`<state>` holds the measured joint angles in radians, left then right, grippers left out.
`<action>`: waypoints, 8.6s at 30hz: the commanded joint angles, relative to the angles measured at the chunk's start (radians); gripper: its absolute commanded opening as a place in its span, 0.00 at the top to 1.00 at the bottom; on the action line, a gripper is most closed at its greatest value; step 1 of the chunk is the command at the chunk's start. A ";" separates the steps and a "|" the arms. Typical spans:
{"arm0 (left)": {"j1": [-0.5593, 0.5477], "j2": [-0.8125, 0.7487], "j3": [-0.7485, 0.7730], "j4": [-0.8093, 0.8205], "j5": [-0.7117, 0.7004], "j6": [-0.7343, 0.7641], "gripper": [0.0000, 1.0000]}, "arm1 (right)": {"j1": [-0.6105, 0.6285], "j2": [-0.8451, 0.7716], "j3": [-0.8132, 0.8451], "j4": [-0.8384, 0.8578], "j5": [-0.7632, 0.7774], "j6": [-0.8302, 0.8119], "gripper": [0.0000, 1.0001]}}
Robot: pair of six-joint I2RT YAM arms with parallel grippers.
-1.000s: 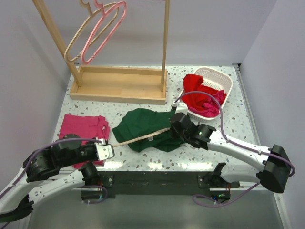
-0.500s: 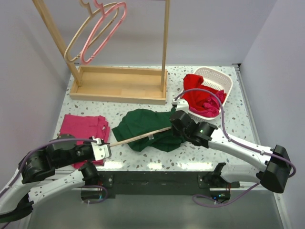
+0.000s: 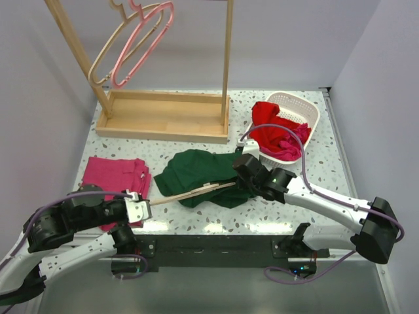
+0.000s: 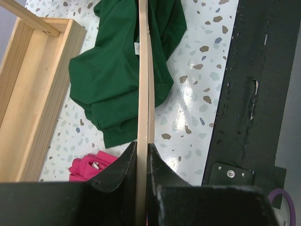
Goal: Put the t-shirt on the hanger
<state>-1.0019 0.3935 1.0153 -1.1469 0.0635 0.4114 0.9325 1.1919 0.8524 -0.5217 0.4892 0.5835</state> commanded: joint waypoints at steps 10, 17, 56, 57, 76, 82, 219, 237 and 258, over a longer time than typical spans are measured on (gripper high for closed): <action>-0.006 0.012 -0.012 0.108 -0.054 -0.003 1.00 | -0.006 -0.054 0.131 -0.001 -0.017 -0.076 1.00; -0.006 0.024 -0.075 0.311 -0.103 0.003 1.00 | 0.006 -0.020 0.379 -0.037 -0.089 -0.158 1.00; -0.006 0.054 -0.584 1.359 -0.194 -0.365 1.00 | -0.158 -0.107 0.509 -0.127 -0.052 -0.208 0.26; -0.006 0.048 -0.590 1.359 -0.203 -0.376 1.00 | -0.162 -0.135 0.482 -0.123 -0.034 -0.188 0.25; -0.006 0.028 -0.564 1.354 -0.208 -0.404 1.00 | -0.159 -0.117 0.221 0.206 -0.294 -0.114 0.32; -0.006 0.012 -0.552 1.359 -0.231 -0.431 1.00 | -0.115 -0.034 0.273 0.221 -0.241 -0.111 0.63; -0.004 0.508 -0.391 1.500 -0.244 -0.735 0.93 | -0.345 0.017 0.099 0.738 -0.635 -0.504 0.76; 0.247 0.642 -0.213 0.995 -0.138 -1.036 0.49 | -0.347 -0.103 0.002 0.776 -0.610 -0.541 1.00; 0.120 0.976 -0.207 1.181 -0.175 -1.094 0.47 | -0.347 -0.133 0.007 0.758 -0.587 -0.541 1.00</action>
<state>-0.8692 1.3613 0.7837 -0.0666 -0.0204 -0.6441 0.5873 1.1023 0.8501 0.1825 -0.1394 0.0452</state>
